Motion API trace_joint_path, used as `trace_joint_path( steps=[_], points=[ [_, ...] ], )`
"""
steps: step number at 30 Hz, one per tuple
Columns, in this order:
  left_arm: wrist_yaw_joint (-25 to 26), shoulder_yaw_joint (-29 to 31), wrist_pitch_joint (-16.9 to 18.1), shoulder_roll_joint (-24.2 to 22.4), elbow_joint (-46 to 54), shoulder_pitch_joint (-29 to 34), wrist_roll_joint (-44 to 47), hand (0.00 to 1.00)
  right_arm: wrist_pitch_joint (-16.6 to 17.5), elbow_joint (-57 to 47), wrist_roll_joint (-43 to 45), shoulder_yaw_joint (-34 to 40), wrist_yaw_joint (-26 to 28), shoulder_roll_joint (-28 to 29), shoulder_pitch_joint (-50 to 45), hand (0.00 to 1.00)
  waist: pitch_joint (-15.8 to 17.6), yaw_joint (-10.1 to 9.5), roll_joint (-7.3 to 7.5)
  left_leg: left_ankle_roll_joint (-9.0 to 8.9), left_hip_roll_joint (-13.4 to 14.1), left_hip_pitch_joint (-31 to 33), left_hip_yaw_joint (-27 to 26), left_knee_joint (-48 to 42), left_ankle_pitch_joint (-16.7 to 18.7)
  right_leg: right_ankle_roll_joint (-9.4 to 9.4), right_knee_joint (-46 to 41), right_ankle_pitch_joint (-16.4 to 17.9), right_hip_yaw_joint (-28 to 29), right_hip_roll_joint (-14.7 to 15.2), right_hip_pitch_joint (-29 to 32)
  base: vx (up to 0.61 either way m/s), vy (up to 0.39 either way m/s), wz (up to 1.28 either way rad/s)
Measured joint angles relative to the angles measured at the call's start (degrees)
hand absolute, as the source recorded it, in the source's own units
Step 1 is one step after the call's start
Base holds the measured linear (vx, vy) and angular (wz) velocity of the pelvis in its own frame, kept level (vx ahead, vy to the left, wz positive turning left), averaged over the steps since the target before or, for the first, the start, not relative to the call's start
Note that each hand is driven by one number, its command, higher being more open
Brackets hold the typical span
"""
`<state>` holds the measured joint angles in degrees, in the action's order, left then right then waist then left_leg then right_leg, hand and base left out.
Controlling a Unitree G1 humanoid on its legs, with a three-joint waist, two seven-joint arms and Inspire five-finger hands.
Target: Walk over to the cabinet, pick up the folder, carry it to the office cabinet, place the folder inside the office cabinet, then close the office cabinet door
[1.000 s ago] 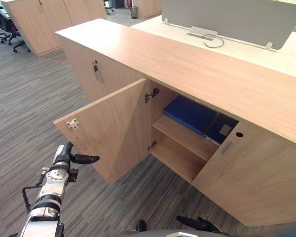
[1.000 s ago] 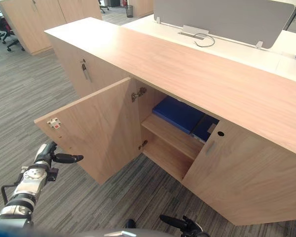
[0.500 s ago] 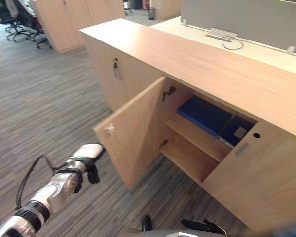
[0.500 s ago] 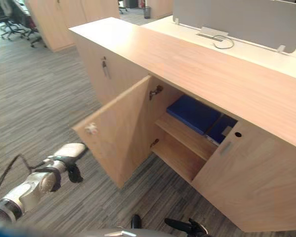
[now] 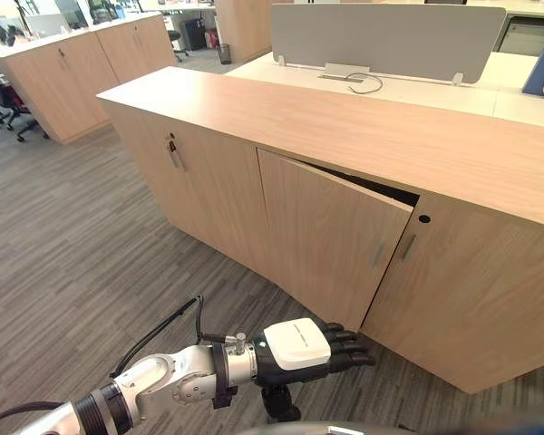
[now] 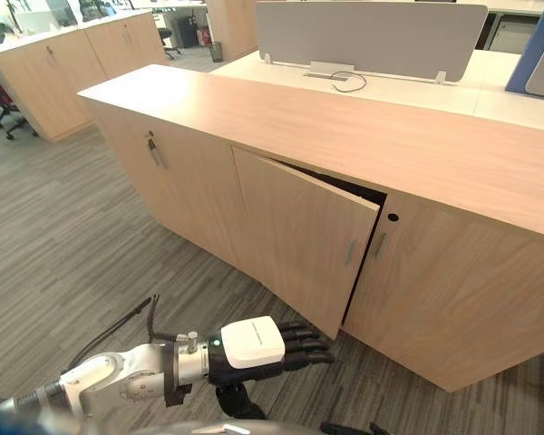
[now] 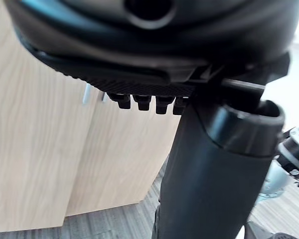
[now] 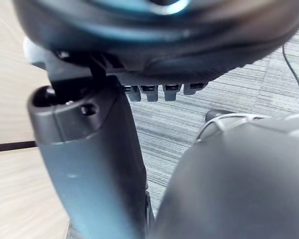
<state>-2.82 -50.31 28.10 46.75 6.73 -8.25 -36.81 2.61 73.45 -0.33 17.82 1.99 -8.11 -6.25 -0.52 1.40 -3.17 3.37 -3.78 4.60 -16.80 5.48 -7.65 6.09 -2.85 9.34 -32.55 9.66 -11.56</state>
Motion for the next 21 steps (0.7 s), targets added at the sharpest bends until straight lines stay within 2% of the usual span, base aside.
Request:
trace_joint_path(
  steps=[2, 4, 6, 8, 9, 11, 12, 13, 14, 15, 16, 17, 18, 19, 20, 21],
  points=[
    [0.1, 0.0, -0.1, -0.2, -0.6, 0.2, 0.0, 1.00, -0.2, -0.2, 0.1, 0.0, -0.2, 0.3, -0.2, 1.00, 0.6, 0.47, 0.50, 0.56, 0.0, -0.9, 0.2, 0.0, -0.3, -0.04, 0.5, 0.0, -0.4, -0.2, -1.1, 0.02, -0.058, -0.02],
    [0.2, 0.2, 0.1, -2.3, -4.1, 1.4, 0.0, 1.00, -0.2, -1.0, -0.1, -1.3, -0.3, 1.0, -0.1, 1.00, 1.0, 0.99, 1.45, 0.61, 0.1, -1.9, 0.2, 0.0, -0.3, -0.50, 0.5, 0.4, -0.4, -0.3, -2.0, 0.01, -0.053, -0.03],
    [0.2, 2.3, -0.4, -7.6, -10.8, 3.7, 0.1, 1.00, -0.2, -1.9, -0.2, -1.6, -0.7, 1.4, 0.2, 1.00, 1.7, 1.64, 2.48, 0.61, 0.1, -2.5, 0.3, 0.0, -0.3, -0.33, 0.5, 0.9, -0.6, -0.3, -2.7, 0.00, -0.044, 0.02],
    [0.0, 9.3, -3.4, -18.1, -21.8, 8.5, 0.4, 1.00, -0.6, -2.5, -0.6, -2.7, -1.2, 2.0, 0.7, 1.00, 2.5, 1.92, 3.78, 0.60, 0.3, -2.7, 0.3, 0.0, -0.3, -0.36, 0.2, 1.2, -0.5, -0.4, -2.8, 0.00, -0.036, -0.01],
    [-0.3, 11.7, -4.6, -21.4, -24.6, 9.8, 1.8, 1.00, -0.8, -3.0, -0.9, -3.2, -1.3, 2.1, 0.7, 1.00, 2.6, 1.92, 3.93, 0.57, 0.3, -2.8, 0.3, 0.0, -0.3, -0.43, 0.2, 1.3, -0.4, -0.4, -2.8, 0.01, -0.026, -0.07],
    [-0.6, 24.2, -10.9, -33.9, -37.8, 12.3, 12.9, 1.00, -1.6, -3.3, -1.8, -3.2, -1.4, 2.9, 0.9, 1.00, 3.5, 1.67, 5.40, 0.02, 0.6, -3.0, -0.5, -0.1, 0.2, -0.55, 0.3, 1.4, 0.4, -0.4, -2.7, 0.02, -0.015, -0.15],
    [-0.6, 27.5, -12.3, -36.1, -41.2, 12.3, 16.5, 1.00, -1.8, -3.5, -1.8, -3.1, -1.5, 3.2, 1.0, 1.00, 3.6, 1.44, 5.63, -0.28, 0.7, -3.0, -0.9, -0.4, 0.7, -0.58, 0.3, 1.4, 0.7, -0.4, -2.6, 0.03, -0.006, -0.35],
    [-1.0, 35.3, -16.5, -39.0, -49.1, 11.8, 33.4, 1.00, -2.1, -4.1, -1.8, -3.1, -1.5, 3.6, 1.3, 1.00, 4.0, 1.50, 6.33, -0.40, 1.3, -2.5, -2.3, -2.4, 2.1, -0.64, 0.4, 1.4, 2.0, -0.4, -2.4, 0.03, -0.022, -0.39],
    [-1.1, 38.4, -18.3, -39.4, -51.4, 11.8, 40.9, 1.00, -2.2, -4.0, -1.7, -3.0, -1.4, 3.7, 1.6, 1.00, 4.4, 1.69, 6.68, -0.18, 1.8, -1.7, -2.9, -5.0, 3.3, -0.65, 0.4, 1.4, 2.6, -0.3, -2.4, 0.02, -0.038, -0.50],
    [-0.7, 43.1, -20.4, -40.1, -53.9, 12.1, 50.1, 1.00, -2.4, -4.0, -1.5, -3.0, -1.4, 3.9, 1.9, 1.00, 4.9, 1.73, 6.89, -0.28, 3.2, 0.4, -3.7, -10.8, 6.3, -0.63, 0.3, 1.3, 3.5, -0.4, -2.4, 0.02, -0.076, -0.48],
    [0.4, 47.0, -21.1, -40.3, -55.0, 13.8, 58.8, 1.00, -2.5, -4.0, -0.1, -2.5, -1.4, 3.7, 2.0, 1.00, 5.4, 1.41, 6.20, -0.35, 5.9, 3.2, -4.3, -19.4, 10.9, -0.62, 0.2, 1.3, 4.7, -1.2, -2.6, 0.06, -0.069, -0.65],
    [1.0, 48.8, -20.6, -40.2, -55.0, 16.2, 62.7, 1.00, -2.5, -3.8, 0.5, -2.1, -1.6, 3.1, 1.9, 1.00, 6.1, 0.26, 4.75, -0.28, 9.0, 5.6, -3.9, -27.1, 14.5, -0.69, 0.0, 1.2, 6.5, -2.4, -2.8, 0.09, -0.047, -0.65],
    [1.2, 49.3, -20.4, -40.2, -55.0, 17.2, 63.8, 1.00, -2.5, -3.7, 0.5, -1.8, -1.8, 2.7, 1.8, 1.00, 6.4, -0.33, 4.18, 0.07, 10.1, 6.6, -2.7, -30.2, 15.5, -0.82, 0.1, 1.2, 7.6, -3.0, -2.9, 0.14, 0.003, -0.77],
    [1.2, 49.6, -19.9, -40.2, -55.5, 18.8, 65.1, 1.00, -2.6, -3.2, 0.5, -0.9, -2.5, 2.4, 2.0, 1.00, 7.0, -1.59, 3.40, 0.10, 10.8, 8.4, 1.6, -34.3, 15.9, -1.08, 0.3, 0.7, 9.7, -3.8, -2.7, 0.09, 0.021, -0.74],
    [1.1, 49.6, -19.8, -40.5, -55.9, 20.3, 65.9, 1.00, -2.7, -2.9, 0.5, -0.8, -2.7, 2.0, 2.8, 1.00, 7.5, -1.90, 2.58, 0.00, 10.3, 9.3, 6.7, -36.5, 15.9, -1.31, 0.6, -0.1, 11.3, -4.2, -2.7, 0.06, 0.026, -0.68],
    [0.8, 50.0, -20.0, -40.5, -56.0, 20.5, 67.1, 1.00, -2.7, -2.9, 0.5, -0.7, -2.7, 1.7, 3.1, 1.00, 7.7, -1.93, 2.07, -0.36, 9.9, 9.7, 9.3, -37.5, 15.9, -1.43, 0.7, -0.5, 12.1, -4.3, -2.7, -0.01, 0.065, -0.59]
  ],
)
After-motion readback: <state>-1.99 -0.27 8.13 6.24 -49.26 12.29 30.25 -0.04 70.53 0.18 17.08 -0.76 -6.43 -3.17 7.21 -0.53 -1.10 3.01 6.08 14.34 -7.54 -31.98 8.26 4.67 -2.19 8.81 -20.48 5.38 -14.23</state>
